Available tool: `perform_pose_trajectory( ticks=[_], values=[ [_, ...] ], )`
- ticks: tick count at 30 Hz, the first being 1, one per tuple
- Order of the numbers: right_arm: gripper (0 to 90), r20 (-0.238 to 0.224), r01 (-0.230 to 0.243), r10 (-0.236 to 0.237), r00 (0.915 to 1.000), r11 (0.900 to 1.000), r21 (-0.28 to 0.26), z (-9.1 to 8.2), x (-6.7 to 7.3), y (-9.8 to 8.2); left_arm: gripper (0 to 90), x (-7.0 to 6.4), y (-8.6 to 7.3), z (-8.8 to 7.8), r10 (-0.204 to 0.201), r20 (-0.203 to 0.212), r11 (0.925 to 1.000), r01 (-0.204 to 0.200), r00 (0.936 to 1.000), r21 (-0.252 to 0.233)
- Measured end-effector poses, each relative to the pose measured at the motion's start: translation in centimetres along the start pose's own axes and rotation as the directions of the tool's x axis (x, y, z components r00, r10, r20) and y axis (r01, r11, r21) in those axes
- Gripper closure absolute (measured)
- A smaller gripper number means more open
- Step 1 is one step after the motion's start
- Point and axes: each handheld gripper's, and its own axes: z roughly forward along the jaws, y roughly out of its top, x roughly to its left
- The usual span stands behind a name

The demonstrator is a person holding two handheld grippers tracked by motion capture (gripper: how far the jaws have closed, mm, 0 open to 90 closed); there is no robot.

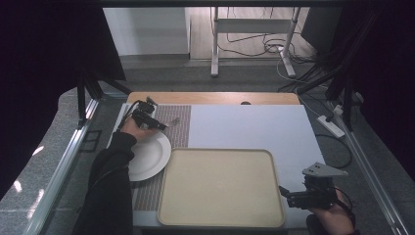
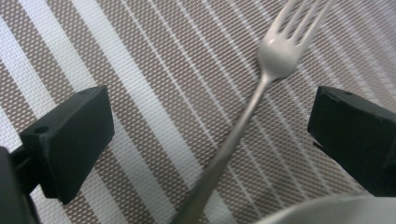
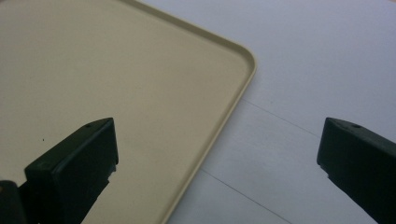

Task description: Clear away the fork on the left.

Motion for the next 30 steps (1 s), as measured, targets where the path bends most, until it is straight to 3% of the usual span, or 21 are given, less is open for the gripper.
perform_pose_trajectory(
  ticks=[1,2,6,7,10,12,13,14,15,16,18,24,30],
  values=[
    [0.0,0.000,0.000,0.000,1.0000,1.000,0.000,0.0,0.0,0.0,2.0,0.0,0.0,0.2,0.008,-0.009,0.9999,-0.008,0.9999,0.011],
    [0.0,0.000,0.001,-0.001,1.0000,1.000,0.000,0.0,0.0,0.0,5.7,0.0,-0.2,0.4,0.035,-0.050,0.9990,-0.034,0.9981,0.030],
    [0.0,-0.001,0.003,-0.003,1.0000,1.000,0.000,0.0,0.0,0.0,12.4,0.5,-0.5,0.1,0.019,-0.032,0.9998,-0.019,0.9993,0.006],
    [0.0,0.000,0.004,-0.004,1.0000,1.000,0.003,0.0,0.0,0.0,24.0,0.8,-0.8,-0.2,0.030,-0.026,0.9994,-0.031,0.9992,-0.013],
    [0.0,0.000,0.005,-0.005,1.0000,1.000,0.002,0.0,0.1,0.0,35.4,1.2,-1.2,-0.5,0.040,-0.018,0.9987,-0.041,0.9990,-0.029],
    [0.0,0.000,0.007,-0.007,1.0000,1.000,0.004,0.0,0.1,0.0,48.3,1.5,-1.6,-0.8,0.058,-0.009,0.9974,-0.058,0.9983,-0.042],
    [0.0,0.000,0.007,-0.007,1.0000,1.000,0.004,0.0,0.1,0.0,48.3,1.6,-1.8,-0.9,0.062,-0.006,0.9969,-0.063,0.9980,-0.047],
    [0.0,-0.001,0.007,-0.007,1.0000,1.000,0.001,0.0,0.1,0.0,65.8,1.9,-2.1,-1.2,0.081,0.010,0.9957,-0.081,0.9967,-0.046],
    [0.0,-0.001,0.007,-0.007,1.0000,1.000,0.001,0.0,0.1,0.0,75.9,1.9,-2.1,-1.2,0.081,0.010,0.9957,-0.081,0.9967,-0.046],
    [0.0,-0.002,0.008,-0.008,1.0000,1.000,0.003,0.1,0.1,0.0,80.9,1.7,-2.3,-1.3,0.126,0.008,0.9912,-0.125,0.9920,-0.042],
    [0.0,-0.002,0.010,-0.010,0.9999,1.000,0.006,0.1,0.1,0.0,83.7,1.6,-2.3,-1.3,0.145,0.007,0.9888,-0.145,0.9894,-0.034],
    [0.0,-0.003,0.016,-0.016,0.9999,1.000,0.005,0.0,0.1,0.0,84.2,2.0,-2.0,-1.4,0.109,0.030,0.9939,-0.109,0.9936,-0.017],
    [0.0,-0.003,0.014,-0.014,0.9999,1.000,0.002,0.0,0.1,0.0,84.2,3.2,-2.8,-2.7,0.062,-0.028,0.9966,-0.063,0.9977,-0.053]
  ],
)
